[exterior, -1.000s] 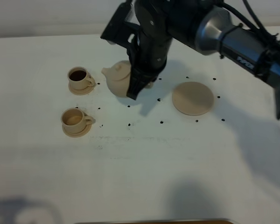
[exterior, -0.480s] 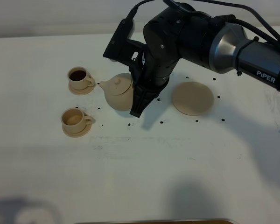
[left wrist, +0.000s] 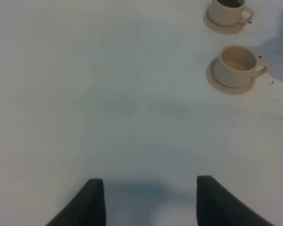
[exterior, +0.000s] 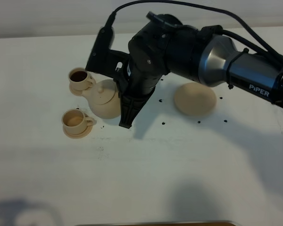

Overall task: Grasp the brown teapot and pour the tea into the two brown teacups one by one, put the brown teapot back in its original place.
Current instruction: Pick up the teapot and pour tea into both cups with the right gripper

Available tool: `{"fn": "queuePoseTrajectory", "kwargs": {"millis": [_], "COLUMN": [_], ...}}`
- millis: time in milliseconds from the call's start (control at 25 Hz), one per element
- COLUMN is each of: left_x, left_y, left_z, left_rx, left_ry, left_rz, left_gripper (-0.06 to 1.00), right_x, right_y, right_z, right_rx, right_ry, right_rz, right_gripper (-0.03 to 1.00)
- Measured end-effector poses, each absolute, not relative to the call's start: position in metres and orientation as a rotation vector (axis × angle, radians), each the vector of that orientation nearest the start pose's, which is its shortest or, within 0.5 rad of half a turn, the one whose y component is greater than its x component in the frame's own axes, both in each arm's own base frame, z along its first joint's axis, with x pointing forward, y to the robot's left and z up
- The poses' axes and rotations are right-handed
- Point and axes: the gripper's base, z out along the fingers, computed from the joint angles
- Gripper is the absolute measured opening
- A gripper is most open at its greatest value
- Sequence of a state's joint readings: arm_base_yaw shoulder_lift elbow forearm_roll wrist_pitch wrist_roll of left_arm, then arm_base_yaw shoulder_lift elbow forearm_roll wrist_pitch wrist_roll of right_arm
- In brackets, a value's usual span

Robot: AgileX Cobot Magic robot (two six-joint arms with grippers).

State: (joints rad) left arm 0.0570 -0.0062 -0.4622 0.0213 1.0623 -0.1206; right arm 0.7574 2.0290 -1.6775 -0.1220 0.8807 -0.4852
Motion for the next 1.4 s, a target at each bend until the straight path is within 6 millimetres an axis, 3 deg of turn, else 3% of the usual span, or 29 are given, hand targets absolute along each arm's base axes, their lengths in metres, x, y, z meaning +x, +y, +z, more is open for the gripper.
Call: {"fn": "queuePoseTrajectory", "kwargs": {"millis": [560,1000,1400], "left_x": [-0.002,-0.002,-0.002], "left_y": [0.002,0.002,0.002], "left_z": [0.267,0.267,0.267], "left_rx": [-0.185,-0.185,-0.185], "left_ry": [2.069,2.069,2.069], "left_rz": [-0.013,-0.013,-0.013], "left_gripper": [0.50,0.50,0.50], "right_x": [0.301,0.312,0.322], "right_y": [0.277,0.284,0.295], "right_z": [0.217,0.187,0.182], "right_rx": [-1.626,-1.770,-1.775], "right_ry": [1.918,1.737,1.640], "right_rz": [-0.081,-0.224,-0.239], "right_gripper": [0.08,0.08,0.08]}}
